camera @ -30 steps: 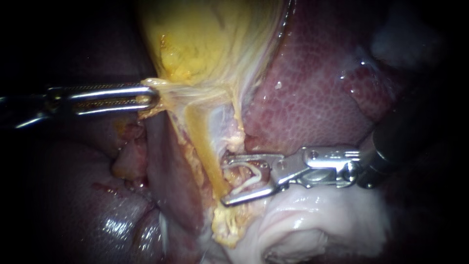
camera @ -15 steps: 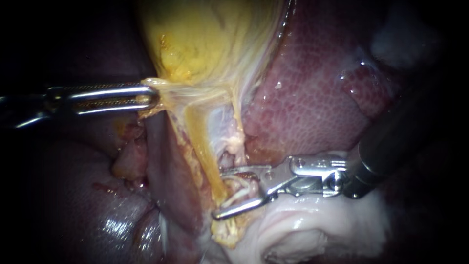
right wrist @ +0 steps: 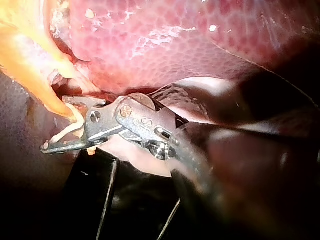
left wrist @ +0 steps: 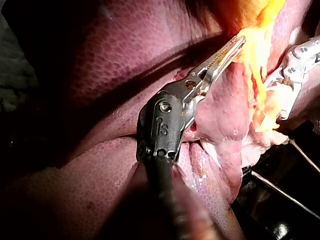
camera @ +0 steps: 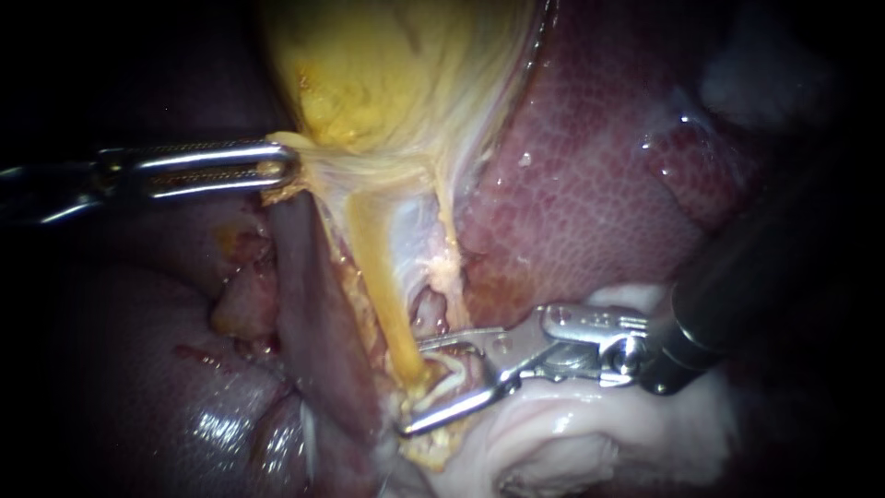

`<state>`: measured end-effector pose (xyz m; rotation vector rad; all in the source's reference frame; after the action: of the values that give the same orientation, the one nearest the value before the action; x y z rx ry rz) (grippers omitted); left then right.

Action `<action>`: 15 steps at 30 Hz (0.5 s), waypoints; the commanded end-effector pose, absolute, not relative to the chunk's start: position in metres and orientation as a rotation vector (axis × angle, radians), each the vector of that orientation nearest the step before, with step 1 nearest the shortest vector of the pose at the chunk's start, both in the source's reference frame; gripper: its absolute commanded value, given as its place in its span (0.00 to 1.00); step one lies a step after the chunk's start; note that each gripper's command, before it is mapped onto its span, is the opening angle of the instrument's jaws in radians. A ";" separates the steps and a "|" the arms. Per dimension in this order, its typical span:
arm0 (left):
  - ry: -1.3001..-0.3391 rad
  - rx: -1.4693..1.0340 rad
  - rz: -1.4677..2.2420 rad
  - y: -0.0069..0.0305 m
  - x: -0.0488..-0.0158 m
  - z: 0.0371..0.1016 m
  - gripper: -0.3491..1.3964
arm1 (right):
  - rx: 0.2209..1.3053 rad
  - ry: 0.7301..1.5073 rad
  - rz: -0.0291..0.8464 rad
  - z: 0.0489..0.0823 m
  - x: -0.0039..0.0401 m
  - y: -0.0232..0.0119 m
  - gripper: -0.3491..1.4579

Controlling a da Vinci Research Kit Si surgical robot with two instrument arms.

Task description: Clipping first clip left tube

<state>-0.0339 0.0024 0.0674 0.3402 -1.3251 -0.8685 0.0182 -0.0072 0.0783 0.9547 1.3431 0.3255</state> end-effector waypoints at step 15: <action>-1.331 0.350 -0.860 0.0030 -0.0356 0.0685 0.00 | 1.006 1.330 0.295 0.0800 0.0207 -0.0088 0.48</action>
<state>-0.0357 0.0030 0.0685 0.3500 -1.3309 -0.8600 0.0207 -0.0089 0.0800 1.0093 1.3309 0.2939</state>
